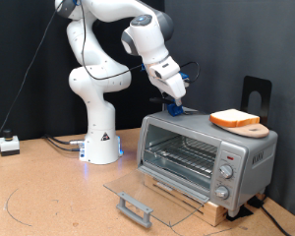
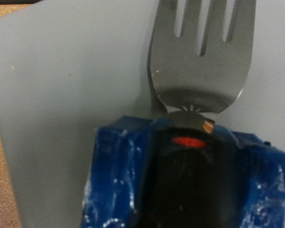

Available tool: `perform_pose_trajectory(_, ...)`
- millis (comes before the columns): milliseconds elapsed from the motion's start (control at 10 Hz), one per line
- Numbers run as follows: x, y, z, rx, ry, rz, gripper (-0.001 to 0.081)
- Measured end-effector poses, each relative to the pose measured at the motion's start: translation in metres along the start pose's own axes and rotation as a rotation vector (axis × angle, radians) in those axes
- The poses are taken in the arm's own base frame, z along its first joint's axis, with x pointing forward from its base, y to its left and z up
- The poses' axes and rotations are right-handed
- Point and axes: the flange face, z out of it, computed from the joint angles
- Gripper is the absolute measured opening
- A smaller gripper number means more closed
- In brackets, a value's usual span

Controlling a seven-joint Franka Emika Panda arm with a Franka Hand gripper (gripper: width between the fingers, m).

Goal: Make a piece of toast with the oven

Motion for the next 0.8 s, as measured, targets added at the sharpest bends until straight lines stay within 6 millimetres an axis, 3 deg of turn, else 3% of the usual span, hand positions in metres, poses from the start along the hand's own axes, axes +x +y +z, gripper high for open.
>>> perform_pose_trajectory(800, 0.004, -0.004, 0.026, -0.012, -0.016, 0.035, 0.081)
